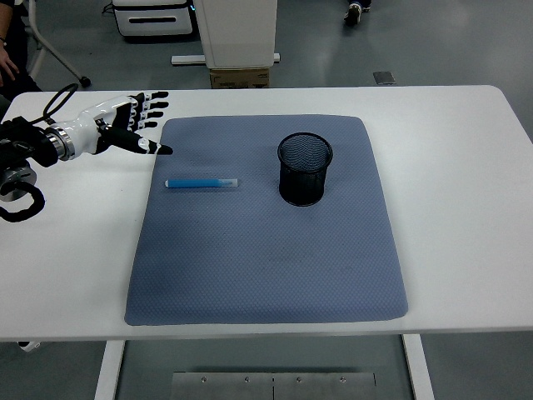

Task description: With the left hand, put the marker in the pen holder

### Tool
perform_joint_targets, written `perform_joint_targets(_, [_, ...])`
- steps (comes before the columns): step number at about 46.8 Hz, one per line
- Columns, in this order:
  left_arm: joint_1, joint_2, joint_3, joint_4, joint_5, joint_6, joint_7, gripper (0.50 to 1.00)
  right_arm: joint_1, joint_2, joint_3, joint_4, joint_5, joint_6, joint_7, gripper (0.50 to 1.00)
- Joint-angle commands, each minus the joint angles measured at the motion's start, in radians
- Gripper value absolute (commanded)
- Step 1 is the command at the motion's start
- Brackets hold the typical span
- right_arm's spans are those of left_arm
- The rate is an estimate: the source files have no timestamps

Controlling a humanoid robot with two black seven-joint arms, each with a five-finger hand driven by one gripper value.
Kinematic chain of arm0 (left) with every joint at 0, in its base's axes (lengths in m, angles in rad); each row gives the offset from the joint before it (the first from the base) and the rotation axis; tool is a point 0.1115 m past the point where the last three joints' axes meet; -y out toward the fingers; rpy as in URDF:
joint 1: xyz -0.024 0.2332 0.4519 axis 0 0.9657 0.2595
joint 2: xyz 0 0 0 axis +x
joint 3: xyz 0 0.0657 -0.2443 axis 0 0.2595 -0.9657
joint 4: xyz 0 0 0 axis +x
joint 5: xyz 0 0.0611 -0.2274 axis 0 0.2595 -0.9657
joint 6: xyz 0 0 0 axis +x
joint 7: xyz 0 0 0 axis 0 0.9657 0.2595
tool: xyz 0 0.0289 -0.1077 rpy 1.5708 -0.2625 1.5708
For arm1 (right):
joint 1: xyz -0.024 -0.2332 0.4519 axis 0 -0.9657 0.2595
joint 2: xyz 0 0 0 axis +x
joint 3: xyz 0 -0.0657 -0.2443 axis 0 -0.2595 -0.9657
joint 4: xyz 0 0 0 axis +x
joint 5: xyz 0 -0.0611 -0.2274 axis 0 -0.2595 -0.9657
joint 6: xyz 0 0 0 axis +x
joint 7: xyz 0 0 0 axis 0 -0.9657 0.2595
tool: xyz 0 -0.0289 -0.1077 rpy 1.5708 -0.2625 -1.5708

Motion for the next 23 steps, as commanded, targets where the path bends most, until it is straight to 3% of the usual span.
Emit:
perform_joint_targets(1, [-0.013, -0.015, 0.017, 0.001, 0.055, 0.0, 0.0, 1.0, 0.0, 0.0, 0.0, 0.0, 0.0, 0.0, 0.0, 1.0])
perform_joint_targets(9, [-0.021, -0.054, 0.02, 0.003, 0.21, 0.001, 0.0, 1.0, 0.0, 0.0, 0.0, 0.0, 0.0, 0.0, 0.0, 1.0])
perform_joint_targets(23, [-0.087, -0.11, 0.043, 0.009, 0.319, 0.0, 0.001, 1.0, 0.0, 0.0, 0.0, 0.0, 0.0, 0.0, 0.0, 1.0])
